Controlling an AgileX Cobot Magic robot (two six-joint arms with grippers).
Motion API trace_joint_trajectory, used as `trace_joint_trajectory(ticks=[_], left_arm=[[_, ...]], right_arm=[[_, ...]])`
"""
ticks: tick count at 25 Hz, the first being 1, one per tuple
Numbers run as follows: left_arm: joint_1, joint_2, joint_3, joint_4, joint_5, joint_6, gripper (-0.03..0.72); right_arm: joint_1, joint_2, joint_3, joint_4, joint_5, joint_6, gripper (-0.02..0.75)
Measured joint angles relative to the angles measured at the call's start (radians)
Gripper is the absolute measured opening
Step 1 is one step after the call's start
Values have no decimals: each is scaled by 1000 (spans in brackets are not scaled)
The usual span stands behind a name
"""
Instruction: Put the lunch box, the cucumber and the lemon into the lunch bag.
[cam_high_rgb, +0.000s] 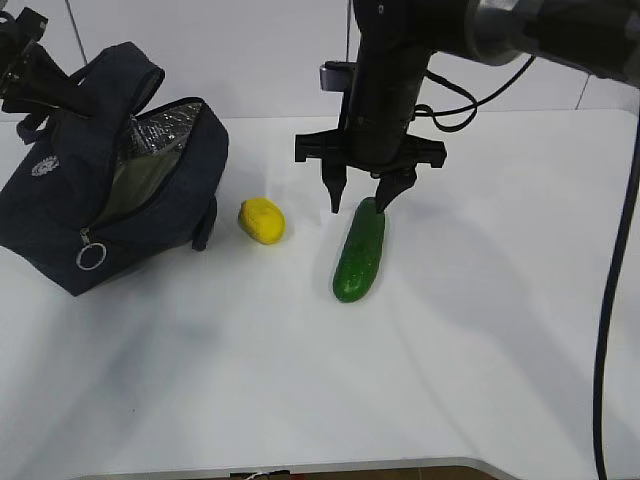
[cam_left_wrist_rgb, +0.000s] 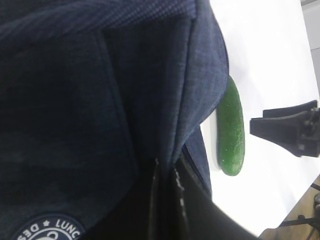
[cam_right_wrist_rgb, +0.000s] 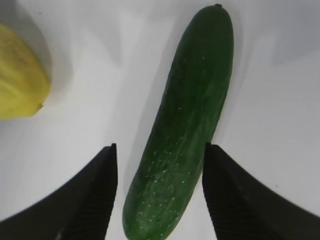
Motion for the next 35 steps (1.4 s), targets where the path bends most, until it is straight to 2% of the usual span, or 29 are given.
trace_joint_trajectory(ticks=[9,13,21,35], left_arm=[[0,0,0,8,0,0,-13],[2,0,0,20,0,0,-13],[2,0,0,22,0,0,-13],[2,0,0,24,0,0,-13]], right_arm=[[0,30,2,-111,-5,53,440],[0,30,2,-111,-6,59,445],[0,31,2,-96,-15,62,522],[0,108,2,-94,-22,62,524]])
